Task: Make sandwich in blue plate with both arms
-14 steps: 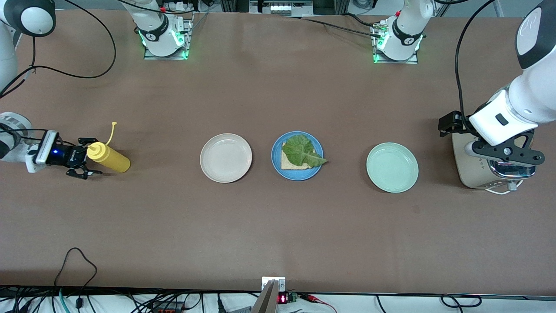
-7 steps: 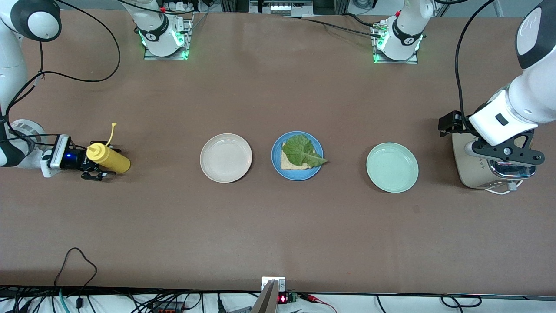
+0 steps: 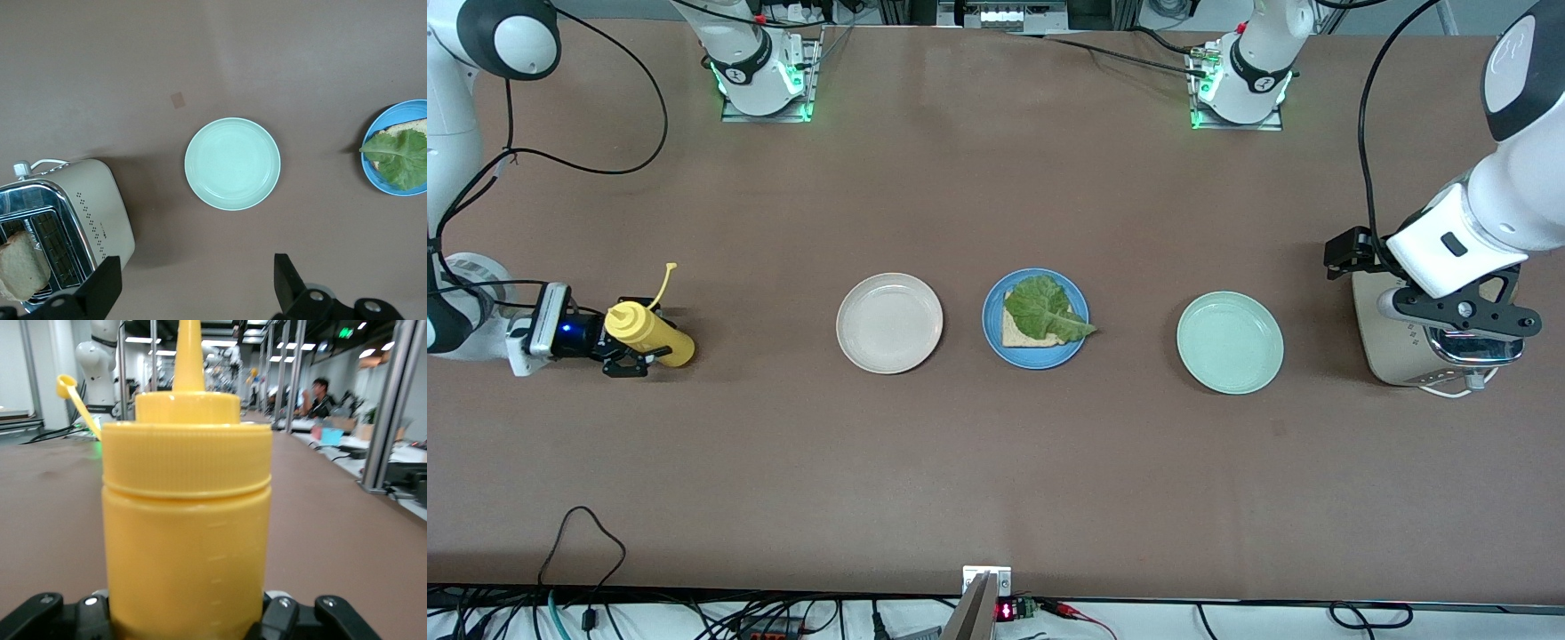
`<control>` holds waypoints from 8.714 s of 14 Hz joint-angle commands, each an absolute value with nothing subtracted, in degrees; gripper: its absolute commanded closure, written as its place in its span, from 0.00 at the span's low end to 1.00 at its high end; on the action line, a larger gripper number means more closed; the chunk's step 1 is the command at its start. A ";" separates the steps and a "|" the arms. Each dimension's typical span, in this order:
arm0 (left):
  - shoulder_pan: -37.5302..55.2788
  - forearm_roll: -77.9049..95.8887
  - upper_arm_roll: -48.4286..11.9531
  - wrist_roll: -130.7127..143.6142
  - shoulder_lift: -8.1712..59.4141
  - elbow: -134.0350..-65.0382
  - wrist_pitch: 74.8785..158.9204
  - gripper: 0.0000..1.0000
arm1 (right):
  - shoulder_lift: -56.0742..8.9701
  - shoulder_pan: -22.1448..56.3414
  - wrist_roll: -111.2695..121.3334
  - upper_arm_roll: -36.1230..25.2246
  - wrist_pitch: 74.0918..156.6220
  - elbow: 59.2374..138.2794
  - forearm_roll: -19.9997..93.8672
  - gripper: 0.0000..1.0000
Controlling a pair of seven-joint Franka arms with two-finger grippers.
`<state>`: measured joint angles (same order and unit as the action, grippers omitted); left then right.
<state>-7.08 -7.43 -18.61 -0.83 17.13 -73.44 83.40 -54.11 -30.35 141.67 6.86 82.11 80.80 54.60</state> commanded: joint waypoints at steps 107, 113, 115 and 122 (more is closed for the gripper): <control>-17.06 28.10 -41.48 -2.72 38.67 -85.06 106.66 1.00 | -8.01 -8.27 40.64 6.24 93.96 89.82 3.43 0.00; -18.10 44.45 -41.48 -26.43 43.06 -97.36 120.21 1.00 | -2.03 -6.24 8.94 6.85 88.52 89.65 -0.09 0.00; -17.67 47.28 -41.40 -29.35 43.94 -99.05 122.95 1.00 | 0.43 -5.11 3.80 6.86 87.54 90.61 -0.09 0.00; -18.19 47.46 -41.05 -31.90 48.51 -99.84 123.57 1.00 | 8.18 -4.75 2.90 7.29 92.55 98.97 0.97 0.00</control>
